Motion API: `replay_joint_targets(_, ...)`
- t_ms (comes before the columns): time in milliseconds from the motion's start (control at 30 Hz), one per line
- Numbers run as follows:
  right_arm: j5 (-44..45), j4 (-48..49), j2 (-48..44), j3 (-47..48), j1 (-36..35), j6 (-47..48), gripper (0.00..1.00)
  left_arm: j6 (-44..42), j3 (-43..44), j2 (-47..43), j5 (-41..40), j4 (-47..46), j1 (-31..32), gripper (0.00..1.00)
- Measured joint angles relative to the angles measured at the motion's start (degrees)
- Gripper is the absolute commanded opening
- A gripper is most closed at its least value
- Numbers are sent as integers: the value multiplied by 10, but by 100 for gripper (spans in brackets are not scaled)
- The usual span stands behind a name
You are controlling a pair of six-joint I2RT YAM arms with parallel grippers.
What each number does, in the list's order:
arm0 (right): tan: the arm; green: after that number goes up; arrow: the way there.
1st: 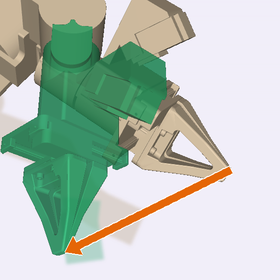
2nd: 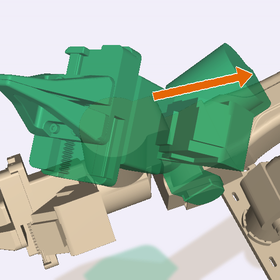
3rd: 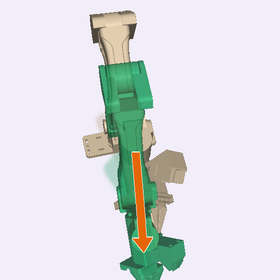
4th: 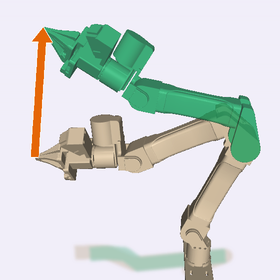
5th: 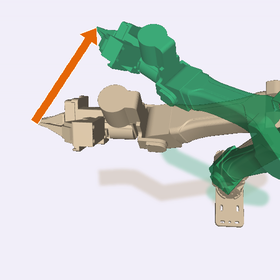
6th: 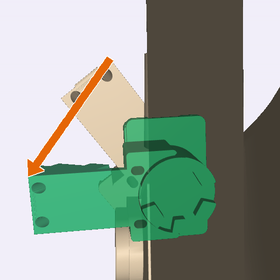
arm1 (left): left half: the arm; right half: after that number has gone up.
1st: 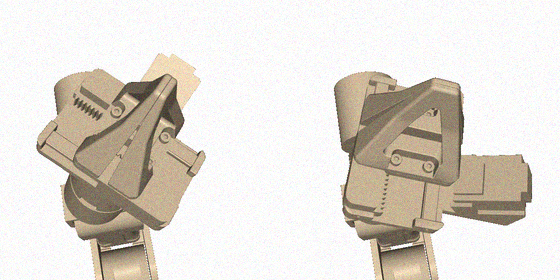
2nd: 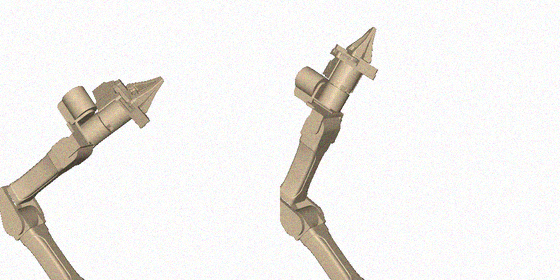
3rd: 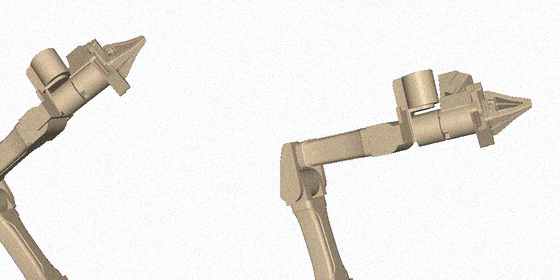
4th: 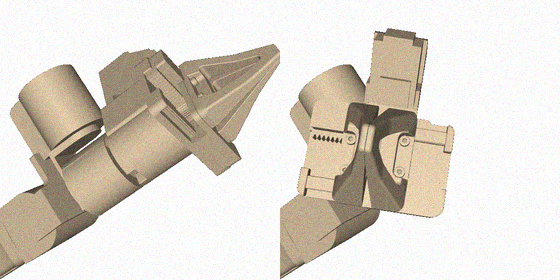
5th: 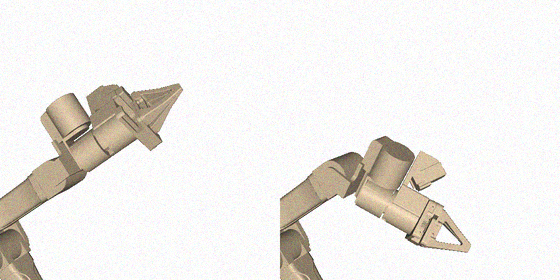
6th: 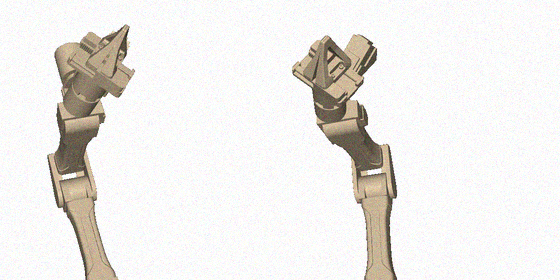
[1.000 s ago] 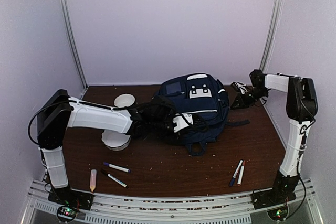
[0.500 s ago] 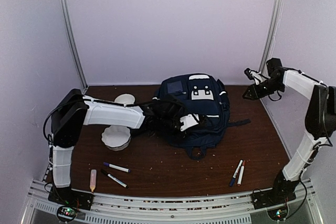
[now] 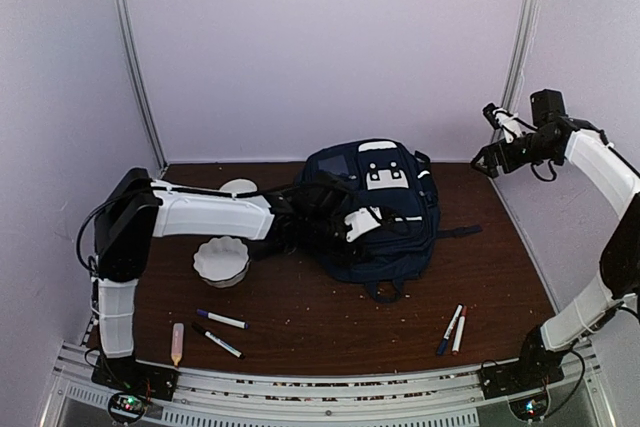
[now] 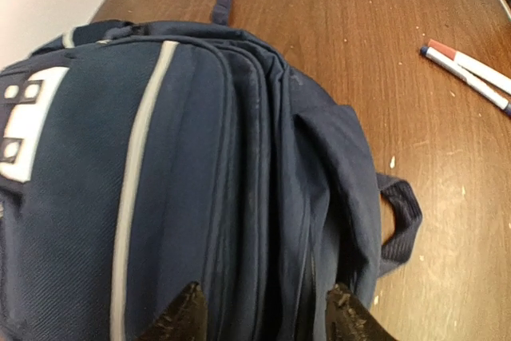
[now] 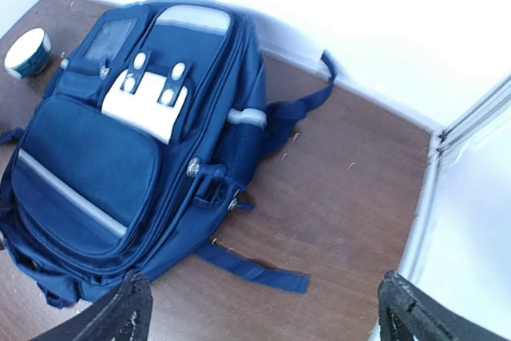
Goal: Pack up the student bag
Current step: Pick up the pen from the corner of the board.
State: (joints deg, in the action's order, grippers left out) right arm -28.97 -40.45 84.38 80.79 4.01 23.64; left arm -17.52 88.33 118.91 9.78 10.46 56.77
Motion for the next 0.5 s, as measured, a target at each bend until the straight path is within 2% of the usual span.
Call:
replay_joint_targets(200,-9,-63,98,186,5,5,100,2,-39,-93,-40,-2,-4,56)
replay_joint_targets(333,-57,-103,115,190,5,37,100,24,-54,-126,-68,-26,-24,70)
replay_joint_targets(500,-134,-139,115,186,5,68,100,99,-121,-166,-81,-73,-92,71)
